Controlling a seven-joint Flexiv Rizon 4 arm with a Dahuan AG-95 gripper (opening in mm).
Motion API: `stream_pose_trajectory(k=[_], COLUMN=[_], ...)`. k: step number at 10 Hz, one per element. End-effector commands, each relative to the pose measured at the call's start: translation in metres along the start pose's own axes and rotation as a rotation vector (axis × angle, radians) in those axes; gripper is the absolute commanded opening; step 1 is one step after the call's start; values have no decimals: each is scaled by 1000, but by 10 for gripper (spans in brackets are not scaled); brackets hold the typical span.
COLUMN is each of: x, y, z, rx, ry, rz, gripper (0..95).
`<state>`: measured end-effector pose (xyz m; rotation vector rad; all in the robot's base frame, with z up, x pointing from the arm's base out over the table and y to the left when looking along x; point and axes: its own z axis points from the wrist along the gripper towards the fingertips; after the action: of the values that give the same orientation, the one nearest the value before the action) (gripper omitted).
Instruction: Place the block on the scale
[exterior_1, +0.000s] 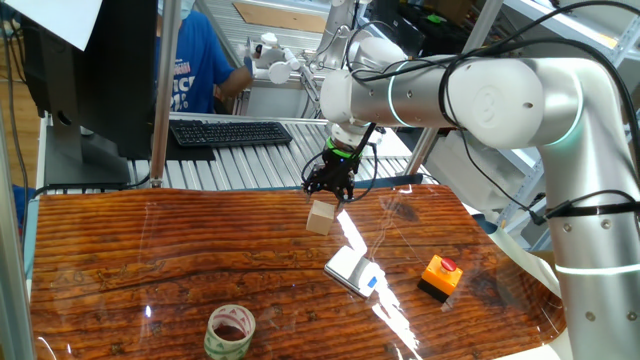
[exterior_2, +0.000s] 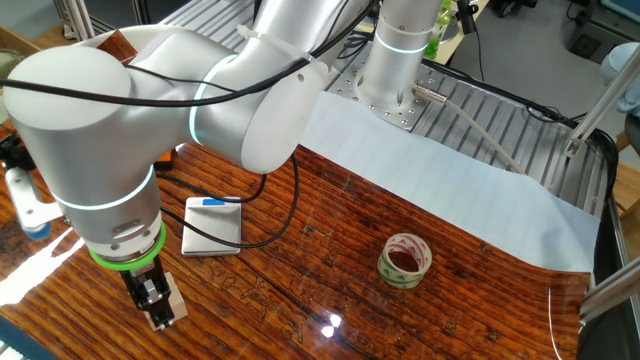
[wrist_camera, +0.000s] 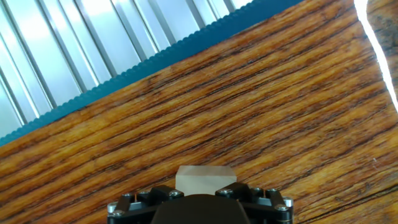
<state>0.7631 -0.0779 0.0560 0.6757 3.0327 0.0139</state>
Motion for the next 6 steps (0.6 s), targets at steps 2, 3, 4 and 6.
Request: stream_pose_trajectory(k=[2,3,4,6], x=[2,4,4,6], y=[-1,-2,-2,-3], z=[2,3,5,8], rx=[0,-2,-3,-7], ry=[0,0,0,-2], rz=[1,1,1,2], gripper=[760,760,760,760])
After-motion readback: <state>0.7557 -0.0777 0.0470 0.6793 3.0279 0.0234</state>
